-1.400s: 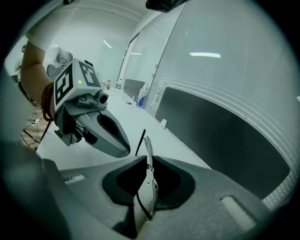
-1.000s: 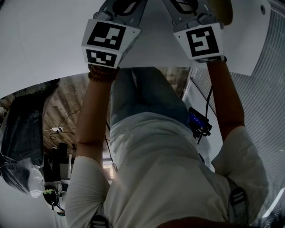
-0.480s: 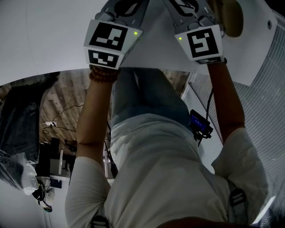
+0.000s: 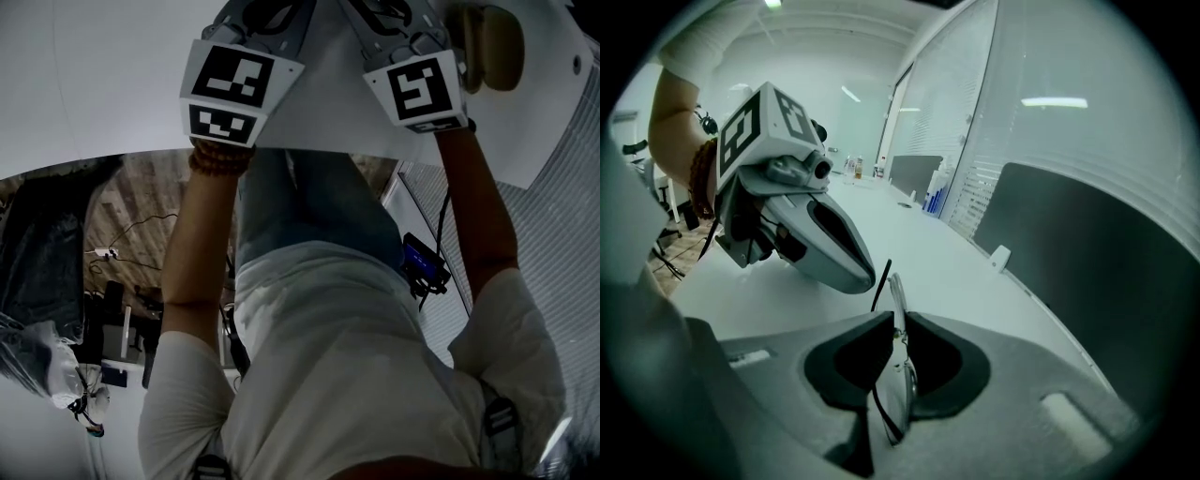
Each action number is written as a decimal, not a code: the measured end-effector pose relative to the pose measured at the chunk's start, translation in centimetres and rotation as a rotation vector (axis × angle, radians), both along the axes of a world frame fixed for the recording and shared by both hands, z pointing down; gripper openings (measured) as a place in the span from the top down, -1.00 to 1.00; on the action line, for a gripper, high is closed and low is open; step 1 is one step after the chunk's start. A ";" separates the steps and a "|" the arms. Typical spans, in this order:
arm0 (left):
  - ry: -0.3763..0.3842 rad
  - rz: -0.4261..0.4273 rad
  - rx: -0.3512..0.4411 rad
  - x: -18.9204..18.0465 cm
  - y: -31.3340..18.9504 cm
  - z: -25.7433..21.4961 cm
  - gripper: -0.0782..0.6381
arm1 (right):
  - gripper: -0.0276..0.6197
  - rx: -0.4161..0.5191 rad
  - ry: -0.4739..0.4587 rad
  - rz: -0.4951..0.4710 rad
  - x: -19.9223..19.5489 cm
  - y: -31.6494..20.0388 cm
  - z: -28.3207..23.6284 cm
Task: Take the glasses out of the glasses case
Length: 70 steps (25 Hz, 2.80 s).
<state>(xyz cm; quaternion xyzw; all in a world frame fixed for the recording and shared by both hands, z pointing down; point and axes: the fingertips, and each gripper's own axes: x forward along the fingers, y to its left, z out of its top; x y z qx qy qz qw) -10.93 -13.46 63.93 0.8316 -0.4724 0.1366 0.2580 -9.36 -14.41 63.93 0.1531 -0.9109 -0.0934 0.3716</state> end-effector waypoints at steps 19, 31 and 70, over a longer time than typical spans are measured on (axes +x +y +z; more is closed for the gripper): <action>-0.002 -0.001 -0.007 0.3 0.2 0.1 0.78 | 0.77 0.012 0.009 -0.010 -0.1 0.2 1.4; -0.001 0.018 -0.005 1.7 0.1 -1.7 0.78 | 0.63 0.042 -0.005 0.032 1.8 -0.1 -2.0; 0.192 0.187 0.375 9.8 7.5 -35.5 0.78 | 0.91 0.209 -0.658 0.415 12.4 8.8 -39.0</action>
